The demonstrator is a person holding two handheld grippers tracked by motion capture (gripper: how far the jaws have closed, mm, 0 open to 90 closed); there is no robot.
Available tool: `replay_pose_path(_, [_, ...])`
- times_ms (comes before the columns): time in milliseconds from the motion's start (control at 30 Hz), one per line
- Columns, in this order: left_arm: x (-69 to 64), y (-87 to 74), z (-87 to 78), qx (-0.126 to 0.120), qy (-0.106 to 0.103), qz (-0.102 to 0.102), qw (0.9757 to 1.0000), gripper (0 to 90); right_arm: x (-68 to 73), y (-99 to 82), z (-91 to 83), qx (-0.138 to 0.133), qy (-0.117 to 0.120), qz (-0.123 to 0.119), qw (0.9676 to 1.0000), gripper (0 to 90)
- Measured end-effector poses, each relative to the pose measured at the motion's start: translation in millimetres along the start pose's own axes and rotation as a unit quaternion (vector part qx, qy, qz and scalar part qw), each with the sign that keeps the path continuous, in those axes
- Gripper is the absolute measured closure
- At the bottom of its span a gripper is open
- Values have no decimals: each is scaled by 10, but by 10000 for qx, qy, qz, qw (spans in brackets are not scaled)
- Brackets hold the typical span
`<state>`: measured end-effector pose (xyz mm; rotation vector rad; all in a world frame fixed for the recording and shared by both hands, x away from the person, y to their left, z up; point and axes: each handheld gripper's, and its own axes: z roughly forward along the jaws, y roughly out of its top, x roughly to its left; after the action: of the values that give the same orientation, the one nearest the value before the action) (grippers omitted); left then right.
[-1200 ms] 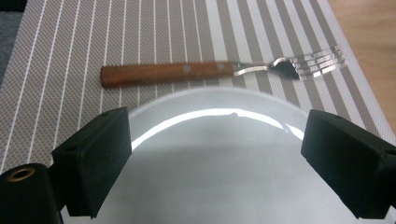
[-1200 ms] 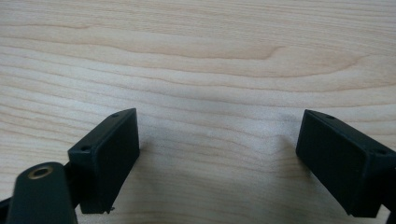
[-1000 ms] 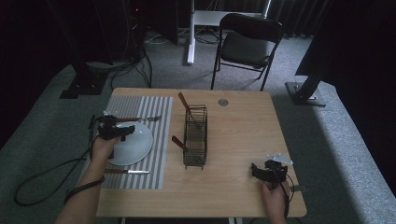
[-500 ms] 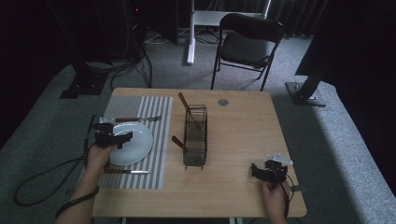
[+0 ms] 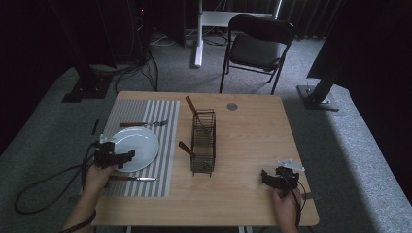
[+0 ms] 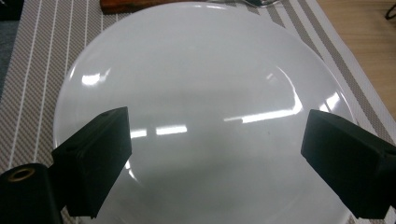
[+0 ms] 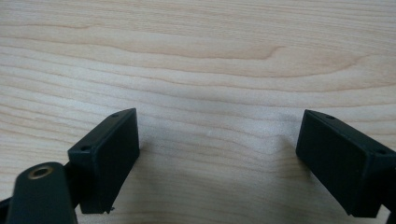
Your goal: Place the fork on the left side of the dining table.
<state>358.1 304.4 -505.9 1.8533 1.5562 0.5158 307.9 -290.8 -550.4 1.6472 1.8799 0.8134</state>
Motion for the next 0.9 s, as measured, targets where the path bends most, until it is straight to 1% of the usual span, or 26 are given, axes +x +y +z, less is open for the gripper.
replay_pose_path(100, [-31,-54,-39,-41,104,42,9999,87,0,0,0,1,1,-1,10000,130])
replay_pose_path(133, [-44,-75,-58,-76,111,61,9999,87,0,0,0,0,1,-1,10000,130])
replay_pose_path(233, [-82,-139,-111,-129,62,-5,9999,87,0,0,0,1,0,-2,10000,130])
replay_pose_path(267, [-95,-156,-126,-116,73,9,9999,87,0,0,0,0,-1,-2,10000,130])
replay_pose_path(333, [-130,-196,-158,-164,141,117,9997,87,0,0,0,1,0,0,10000,130])
replay_pose_path(400, [-153,-241,-180,-185,64,73,9998,87,-1,0,0,0,0,-2,10000,129])
replay_pose_path(500, [-183,-320,-220,-185,58,63,9998,87,-1,0,0,-1,0,-3,10000,130])
replay_pose_path(567, [-200,-374,-263,-296,7,-22,9996,87,-1,0,0,-2,0,-3,10000,130])
replay_pose_path(633, [-211,-406,-288,-313,-29,-33,9995,87,0,0,0,0,0,-2,10000,130])
replay_pose_path(667, [-238,-466,-323,-349,-85,-4,9994,87,0,0,0,-1,0,-2,10000,130])
replay_pose_path(733, [-261,-520,-352,-355,-36,61,9993,87,0,0,-1,1,1,5,10000,130])
replay_pose_path(767, [-272,-542,-369,-377,-20,47,9993,87,1,0,0,-1,2,9,10000,130])
replay_pose_path(800, [-285,-567,-387,-419,39,88,9991,87,1,1,-1,4,1,8,10000,130])
replay_pose_path(833, [-285,-567,-387,-419,39,88,9991,87,1,1,-1,4,1,8,10000,130])
replay_pose_path(867, [-309,-612,-430,-453,140,63,9989,87,1,1,-1,4,1,7,10000,130])
replay_pose_path(900, [-323,-634,-454,-532,166,60,9984,87,1,1,-1,3,1,7,10000,130])
